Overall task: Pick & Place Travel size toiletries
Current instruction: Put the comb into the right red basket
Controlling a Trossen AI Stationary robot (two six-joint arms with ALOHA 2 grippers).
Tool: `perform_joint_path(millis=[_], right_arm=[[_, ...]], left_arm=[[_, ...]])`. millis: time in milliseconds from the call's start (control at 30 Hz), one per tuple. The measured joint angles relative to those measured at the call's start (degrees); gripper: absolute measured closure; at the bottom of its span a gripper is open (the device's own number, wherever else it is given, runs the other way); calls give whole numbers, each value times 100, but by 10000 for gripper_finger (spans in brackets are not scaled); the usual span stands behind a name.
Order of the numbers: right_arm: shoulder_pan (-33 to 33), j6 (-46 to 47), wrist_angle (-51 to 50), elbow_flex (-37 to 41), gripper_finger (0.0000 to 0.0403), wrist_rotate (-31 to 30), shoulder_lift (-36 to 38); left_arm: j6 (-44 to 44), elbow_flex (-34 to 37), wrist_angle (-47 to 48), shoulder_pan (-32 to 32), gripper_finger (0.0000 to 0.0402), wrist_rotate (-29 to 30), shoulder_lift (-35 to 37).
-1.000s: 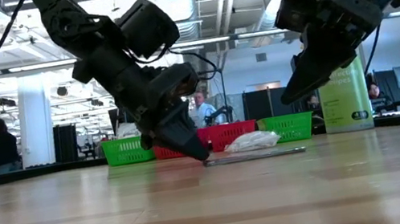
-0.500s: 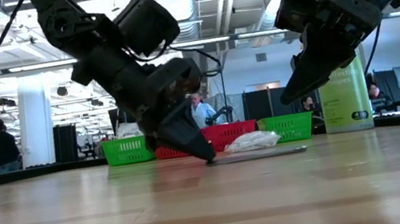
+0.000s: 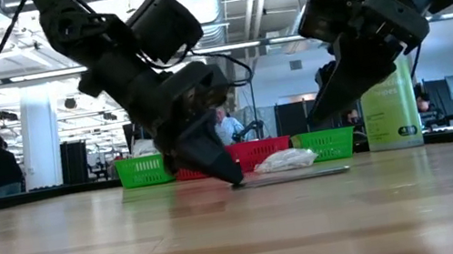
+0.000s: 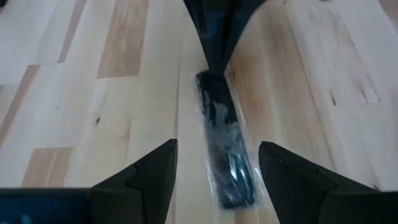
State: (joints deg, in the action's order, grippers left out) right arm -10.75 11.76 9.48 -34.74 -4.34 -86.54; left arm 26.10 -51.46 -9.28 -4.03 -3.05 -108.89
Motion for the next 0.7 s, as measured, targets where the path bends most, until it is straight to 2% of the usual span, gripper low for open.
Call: perform_joint_path(millis=[133, 700], right_arm=[[5, 1, -13, -2, 186, -2, -2], [42, 27, -47, -2, 183, 2, -2]], left_arm=[[-302, 7, 71, 20, 401, 105, 97], [-659, -16, -225, 35, 401, 184, 163]])
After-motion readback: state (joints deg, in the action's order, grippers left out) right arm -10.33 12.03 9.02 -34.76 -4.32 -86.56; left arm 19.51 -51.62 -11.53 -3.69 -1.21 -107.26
